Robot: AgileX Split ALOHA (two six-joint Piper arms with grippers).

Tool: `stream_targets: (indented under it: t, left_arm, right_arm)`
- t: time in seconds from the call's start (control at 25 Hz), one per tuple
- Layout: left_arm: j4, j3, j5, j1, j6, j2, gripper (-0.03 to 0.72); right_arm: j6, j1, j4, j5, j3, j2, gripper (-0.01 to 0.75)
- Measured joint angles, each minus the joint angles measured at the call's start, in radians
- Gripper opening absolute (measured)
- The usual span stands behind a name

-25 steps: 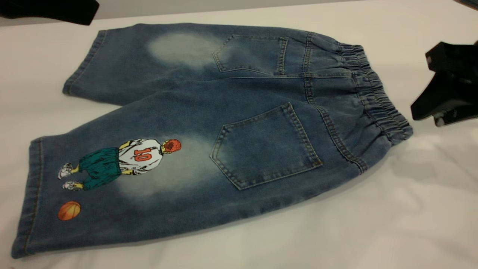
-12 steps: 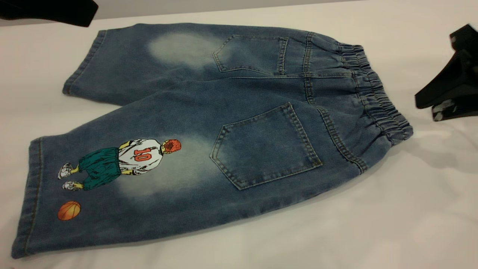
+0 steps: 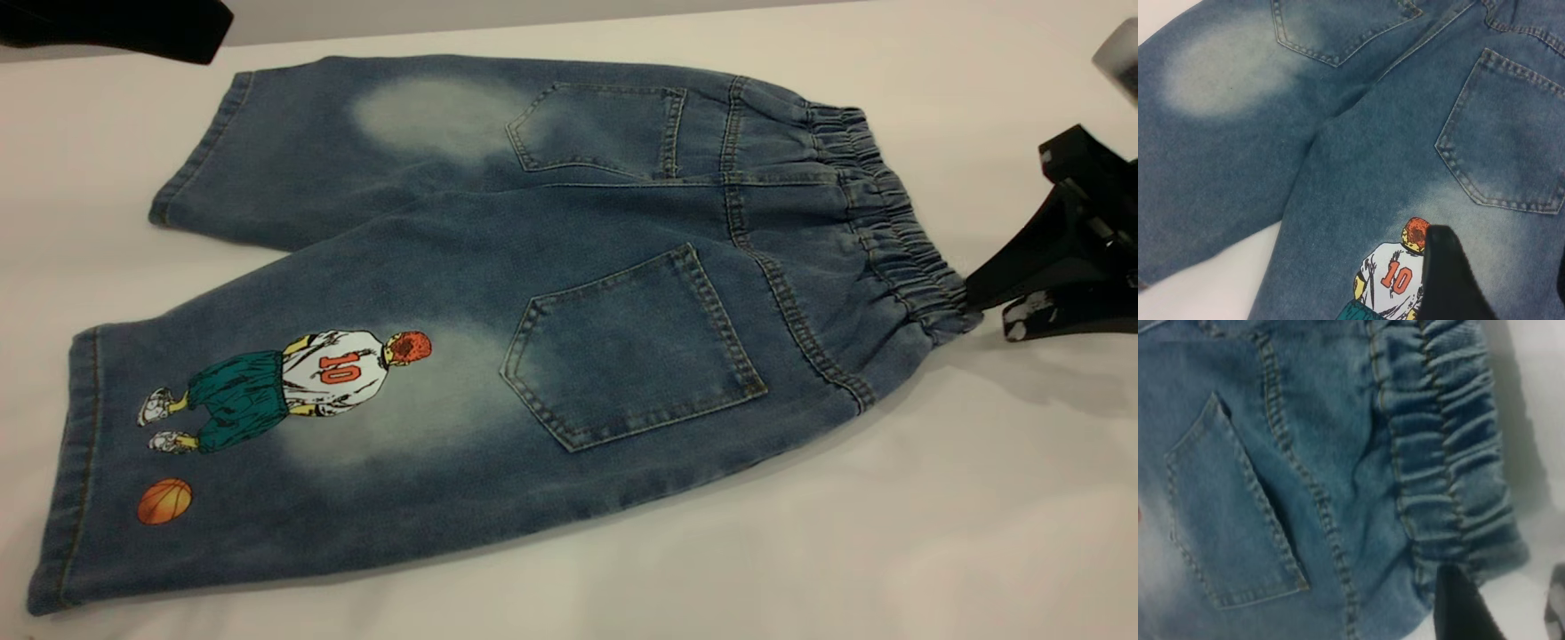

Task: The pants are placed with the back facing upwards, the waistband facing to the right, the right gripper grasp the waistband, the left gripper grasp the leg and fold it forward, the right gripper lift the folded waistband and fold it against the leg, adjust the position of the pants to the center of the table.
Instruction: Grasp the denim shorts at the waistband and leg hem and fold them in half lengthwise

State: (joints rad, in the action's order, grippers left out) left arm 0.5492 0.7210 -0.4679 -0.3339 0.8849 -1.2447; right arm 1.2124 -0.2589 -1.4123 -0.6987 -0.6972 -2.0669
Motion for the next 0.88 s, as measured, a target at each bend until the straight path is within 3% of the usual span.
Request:
stream_targets:
  t: [0.44,0.88]
  left_arm:
    - [0.000,0.000,-0.005,0.000,0.000,0.000,0.370]
    - [0.000,0.000,-0.005,0.000,0.000,0.000,0.370]
  right_arm:
    - [0.017,0.000,-0.010,-0.020,-0.052,-0.105,0.241]
    - [0.104,0.000,-0.090,-0.123,-0.060,-0.119,0.241]
